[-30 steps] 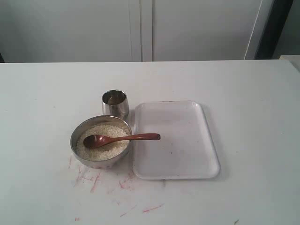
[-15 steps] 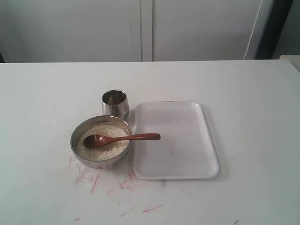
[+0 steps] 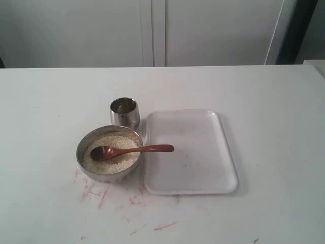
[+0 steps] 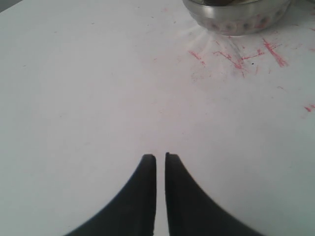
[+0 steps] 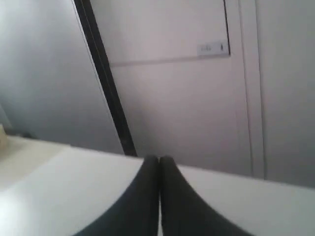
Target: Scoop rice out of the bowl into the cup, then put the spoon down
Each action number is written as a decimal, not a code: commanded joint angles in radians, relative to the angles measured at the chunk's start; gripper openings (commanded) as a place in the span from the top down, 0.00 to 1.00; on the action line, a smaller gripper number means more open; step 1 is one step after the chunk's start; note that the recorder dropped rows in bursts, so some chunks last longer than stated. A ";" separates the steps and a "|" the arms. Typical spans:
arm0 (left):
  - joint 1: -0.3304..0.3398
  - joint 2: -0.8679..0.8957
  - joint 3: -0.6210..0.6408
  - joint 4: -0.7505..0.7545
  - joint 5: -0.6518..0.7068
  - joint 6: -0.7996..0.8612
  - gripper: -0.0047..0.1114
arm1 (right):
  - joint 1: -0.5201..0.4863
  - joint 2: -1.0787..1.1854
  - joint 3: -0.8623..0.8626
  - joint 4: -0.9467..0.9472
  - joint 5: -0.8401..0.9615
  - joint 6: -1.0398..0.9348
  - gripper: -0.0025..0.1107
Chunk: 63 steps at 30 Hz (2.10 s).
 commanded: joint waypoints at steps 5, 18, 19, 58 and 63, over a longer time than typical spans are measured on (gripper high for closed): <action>-0.007 -0.003 0.009 0.000 0.041 -0.006 0.84 | 0.006 0.254 0.046 0.083 0.197 -0.061 0.98; -0.007 -0.003 0.009 0.000 0.041 -0.006 0.84 | 0.006 0.443 0.050 0.235 0.197 -0.451 0.98; -0.007 -0.003 0.009 0.000 0.041 -0.006 0.84 | 0.006 0.450 0.050 0.238 0.197 -0.451 0.98; -0.007 -0.003 0.009 0.000 0.041 -0.006 0.84 | 0.056 0.714 0.271 0.139 0.120 -0.761 0.98; -0.007 -0.003 0.009 0.000 0.041 -0.006 0.84 | 0.056 0.749 0.273 0.153 0.094 -0.763 0.98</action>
